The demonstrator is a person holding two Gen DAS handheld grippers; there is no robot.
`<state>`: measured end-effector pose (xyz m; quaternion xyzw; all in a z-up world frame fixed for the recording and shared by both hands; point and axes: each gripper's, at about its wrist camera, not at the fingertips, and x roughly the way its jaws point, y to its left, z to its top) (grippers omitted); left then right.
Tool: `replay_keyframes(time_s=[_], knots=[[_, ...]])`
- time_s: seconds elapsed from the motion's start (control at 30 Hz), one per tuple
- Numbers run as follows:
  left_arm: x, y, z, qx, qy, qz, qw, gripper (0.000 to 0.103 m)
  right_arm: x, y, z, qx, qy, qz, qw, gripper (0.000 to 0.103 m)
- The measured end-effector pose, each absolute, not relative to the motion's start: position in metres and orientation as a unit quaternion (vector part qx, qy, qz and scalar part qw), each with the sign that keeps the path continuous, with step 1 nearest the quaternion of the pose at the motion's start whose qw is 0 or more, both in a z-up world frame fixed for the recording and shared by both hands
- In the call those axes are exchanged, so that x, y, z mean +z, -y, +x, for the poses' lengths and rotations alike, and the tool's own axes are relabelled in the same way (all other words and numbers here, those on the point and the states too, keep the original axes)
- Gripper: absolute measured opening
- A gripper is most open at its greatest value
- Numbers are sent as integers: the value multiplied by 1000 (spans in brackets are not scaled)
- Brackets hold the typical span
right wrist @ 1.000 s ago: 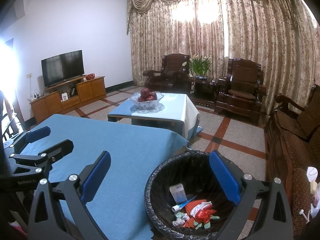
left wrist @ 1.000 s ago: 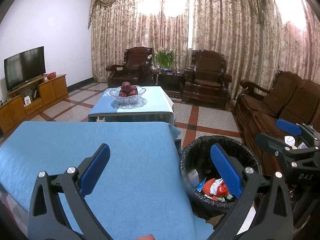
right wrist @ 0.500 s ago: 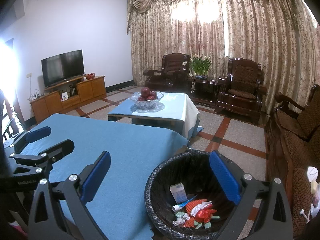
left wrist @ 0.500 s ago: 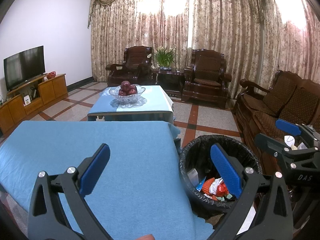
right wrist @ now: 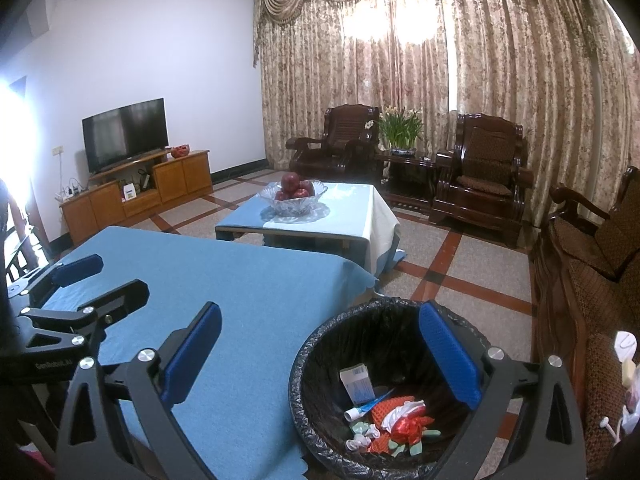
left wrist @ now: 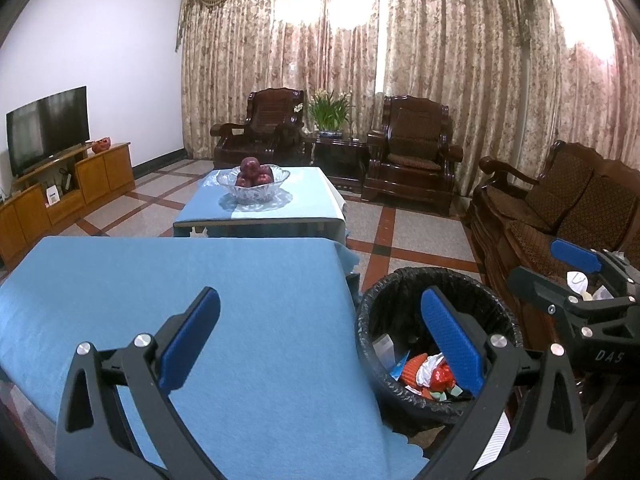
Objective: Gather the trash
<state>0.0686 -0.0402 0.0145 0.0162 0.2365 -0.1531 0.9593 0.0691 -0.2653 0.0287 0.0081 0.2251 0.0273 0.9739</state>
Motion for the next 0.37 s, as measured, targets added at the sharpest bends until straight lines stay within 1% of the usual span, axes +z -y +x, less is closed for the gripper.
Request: replay_keyframes(time_s=[0.37], knots=[[6,36,62,-150,-240,17,959,98,30,265,69,27,-225,7,974,97]])
